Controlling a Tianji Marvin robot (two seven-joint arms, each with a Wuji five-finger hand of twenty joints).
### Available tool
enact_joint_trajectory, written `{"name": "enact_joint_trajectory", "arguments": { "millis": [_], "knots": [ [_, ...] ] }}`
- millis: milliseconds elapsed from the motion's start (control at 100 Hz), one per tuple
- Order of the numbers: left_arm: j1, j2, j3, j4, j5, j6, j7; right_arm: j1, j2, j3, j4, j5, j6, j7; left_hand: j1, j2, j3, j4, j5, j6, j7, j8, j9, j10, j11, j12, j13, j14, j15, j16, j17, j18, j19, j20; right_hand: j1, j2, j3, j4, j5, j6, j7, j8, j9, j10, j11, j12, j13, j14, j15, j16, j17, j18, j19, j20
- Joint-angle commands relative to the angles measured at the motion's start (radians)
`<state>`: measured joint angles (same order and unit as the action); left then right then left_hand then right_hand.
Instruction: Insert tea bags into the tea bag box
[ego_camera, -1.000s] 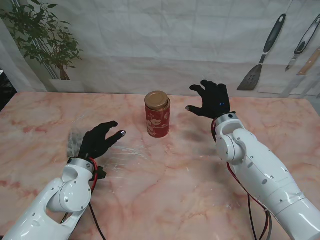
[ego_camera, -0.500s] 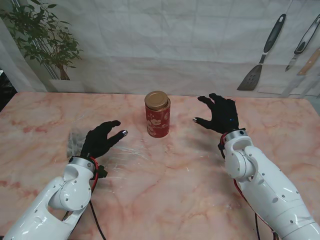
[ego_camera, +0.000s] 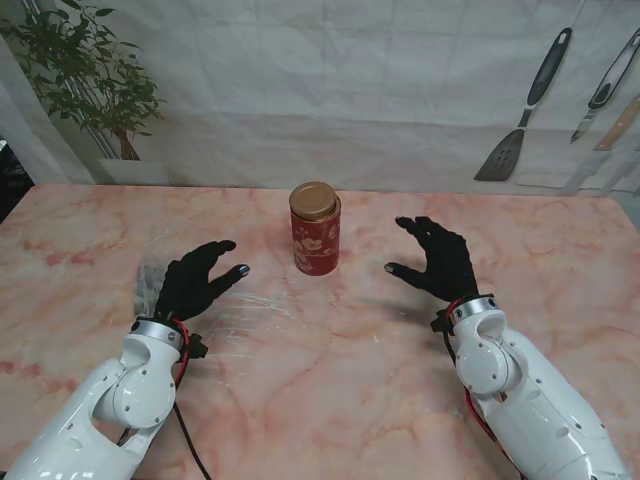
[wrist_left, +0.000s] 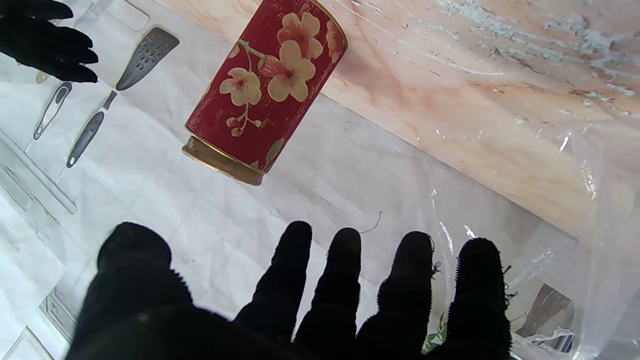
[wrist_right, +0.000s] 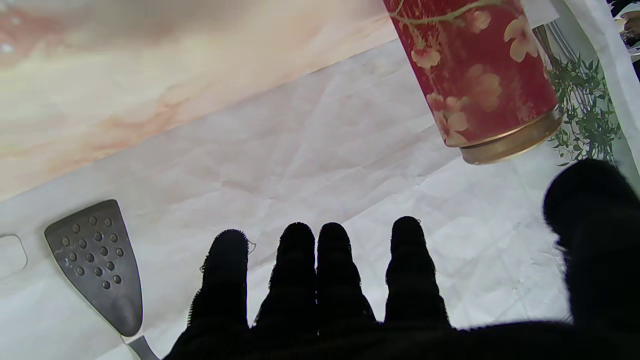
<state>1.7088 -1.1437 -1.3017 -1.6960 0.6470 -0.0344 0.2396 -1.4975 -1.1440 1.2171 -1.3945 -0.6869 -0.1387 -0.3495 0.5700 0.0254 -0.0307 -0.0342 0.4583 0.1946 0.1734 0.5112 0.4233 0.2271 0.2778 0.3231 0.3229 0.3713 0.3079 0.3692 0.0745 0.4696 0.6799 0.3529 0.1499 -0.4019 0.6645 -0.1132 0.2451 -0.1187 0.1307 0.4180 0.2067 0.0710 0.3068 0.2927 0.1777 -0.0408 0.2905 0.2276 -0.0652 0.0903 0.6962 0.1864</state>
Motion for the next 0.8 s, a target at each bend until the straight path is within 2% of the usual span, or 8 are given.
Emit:
{"name": "enact_joint_trajectory", "arguments": {
  "millis": [0, 350, 790],
  "knots": [
    [0.008, 0.002, -0.001, 0.004, -0.01, -0.004, -0.01, -0.015, -0.002, -0.006, 0.008, -0.018, 0.01, 0.007, -0.038, 0.014, 0.008, 0.025, -0.039, -0.018, -0.016, -0.01, -0.027, -0.029, -0.016, -0.021, -0.024, -0.016, -0.049, -0.016, -0.012, 0.009, -0.041, -0.019, -0.013, -0.003, -0.021, 0.033, -0.014, 0.0, -0.024, 0.014, -0.042, 0.0, -0.028, -0.002, -0.037, -0.002, -0.02, -0.014, -0.015, -0.02, -0.028, 0.006],
    [0.008, 0.001, 0.003, 0.021, -0.014, -0.011, -0.004, -0.004, -0.006, -0.023, 0.032, -0.008, -0.007, -0.004, -0.031, 0.013, 0.011, 0.026, -0.041, -0.015, -0.015, -0.015, -0.025, -0.031, -0.011, -0.023, -0.021, -0.016, -0.047, -0.015, -0.011, 0.01, -0.047, -0.023, -0.007, 0.004, -0.013, 0.033, 0.0, 0.001, -0.051, 0.048, -0.04, -0.002, -0.029, 0.012, -0.034, -0.003, -0.021, -0.011, -0.011, -0.03, -0.051, 0.016],
    [0.038, 0.001, 0.001, -0.012, 0.014, 0.033, 0.005, 0.046, -0.003, -0.046, 0.07, -0.021, -0.018, -0.004, -0.025, 0.012, 0.009, 0.025, -0.039, -0.011, -0.014, -0.017, -0.023, -0.033, -0.006, -0.022, -0.017, -0.016, -0.044, -0.014, -0.008, 0.009, -0.047, -0.024, -0.006, 0.008, -0.005, 0.03, 0.008, 0.001, -0.073, 0.08, -0.042, -0.003, -0.032, 0.017, -0.037, -0.003, -0.023, -0.008, -0.007, -0.031, -0.064, 0.034]
  ]
}}
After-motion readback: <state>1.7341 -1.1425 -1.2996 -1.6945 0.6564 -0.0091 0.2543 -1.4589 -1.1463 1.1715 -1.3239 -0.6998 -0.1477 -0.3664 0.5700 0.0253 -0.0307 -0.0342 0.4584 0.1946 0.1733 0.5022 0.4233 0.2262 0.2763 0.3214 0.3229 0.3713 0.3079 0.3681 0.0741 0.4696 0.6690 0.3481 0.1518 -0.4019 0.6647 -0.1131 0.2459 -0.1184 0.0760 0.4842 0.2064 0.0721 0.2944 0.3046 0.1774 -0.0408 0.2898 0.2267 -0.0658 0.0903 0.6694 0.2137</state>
